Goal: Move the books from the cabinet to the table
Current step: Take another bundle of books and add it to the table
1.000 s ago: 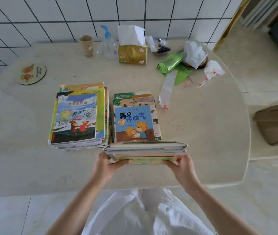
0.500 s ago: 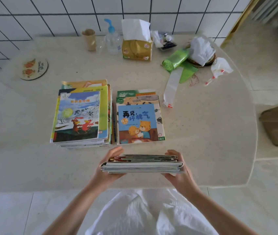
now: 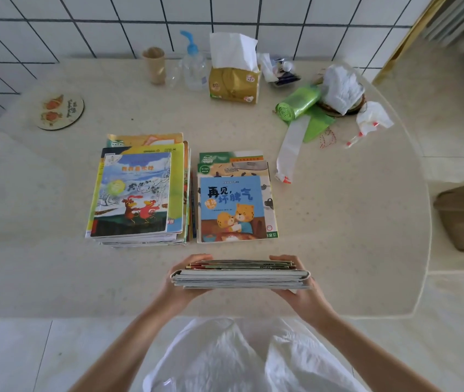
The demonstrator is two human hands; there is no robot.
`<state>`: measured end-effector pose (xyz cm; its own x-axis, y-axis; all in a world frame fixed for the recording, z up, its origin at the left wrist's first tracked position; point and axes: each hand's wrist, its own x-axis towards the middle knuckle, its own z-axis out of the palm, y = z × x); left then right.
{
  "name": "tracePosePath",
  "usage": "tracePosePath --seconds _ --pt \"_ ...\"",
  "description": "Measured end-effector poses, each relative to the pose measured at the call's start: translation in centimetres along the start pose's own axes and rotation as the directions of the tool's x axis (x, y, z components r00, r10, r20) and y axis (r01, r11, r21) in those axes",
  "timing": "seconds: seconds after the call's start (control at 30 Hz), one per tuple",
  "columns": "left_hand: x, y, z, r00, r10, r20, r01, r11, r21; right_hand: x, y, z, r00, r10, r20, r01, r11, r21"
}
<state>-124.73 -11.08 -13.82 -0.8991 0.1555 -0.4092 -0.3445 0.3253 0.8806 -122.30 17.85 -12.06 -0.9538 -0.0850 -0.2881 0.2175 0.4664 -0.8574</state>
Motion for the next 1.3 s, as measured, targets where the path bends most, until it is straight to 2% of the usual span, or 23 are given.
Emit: tracePosePath --seconds 0.17,0.27,0.4,0.5,0.63,0.8,0.87,1.13,1.3 --pt "0.1 0.1 0.2 0.991 -0.070 -0.113 0.080 0.993 0.091 0.9 0.7 0.3 0.995 0.091 0.035 -0.089 0.994 -0.067" --pt "1.3 -0.1 0.2 0.986 -0.100 -0.131 0.116 0.985 0.124 2.3 0.7 -0.3 0.979 0.198 0.047 -0.200 0.979 0.034" --pt "2.0 3.2 0.3 0.992 -0.074 -0.099 0.085 0.989 0.119 3.8 -1.7 -1.9 0.975 0.192 0.113 -0.207 0.969 0.139" --pt "3.7 5.4 0.4 0.986 -0.112 -0.125 0.111 0.994 -0.013 5.1 -2.9 -3.6 0.974 0.181 0.136 -0.211 0.944 0.253" --pt "6.0 8.9 1.6 0.947 -0.257 -0.194 0.224 0.959 -0.176 7.9 -4.6 -5.0 0.948 0.289 0.134 -0.319 0.859 0.402" --pt "9.8 10.5 2.9 0.833 -0.492 -0.255 0.376 0.840 -0.392 13.6 -7.1 -5.9 0.859 0.483 0.168 -0.504 0.744 0.439" --pt "11.3 10.6 2.8 0.797 -0.532 -0.284 0.392 0.815 -0.427 15.4 -7.2 -5.7 0.837 0.517 0.180 -0.541 0.729 0.420" --pt "13.7 10.4 2.3 0.754 -0.464 -0.465 0.391 0.886 -0.250 19.1 -6.3 -3.1 0.795 0.566 0.218 -0.602 0.692 0.399" --pt "13.3 10.2 2.9 0.758 -0.421 -0.499 0.430 0.897 -0.103 19.1 -5.5 -2.6 0.766 0.611 0.200 -0.635 0.671 0.382"
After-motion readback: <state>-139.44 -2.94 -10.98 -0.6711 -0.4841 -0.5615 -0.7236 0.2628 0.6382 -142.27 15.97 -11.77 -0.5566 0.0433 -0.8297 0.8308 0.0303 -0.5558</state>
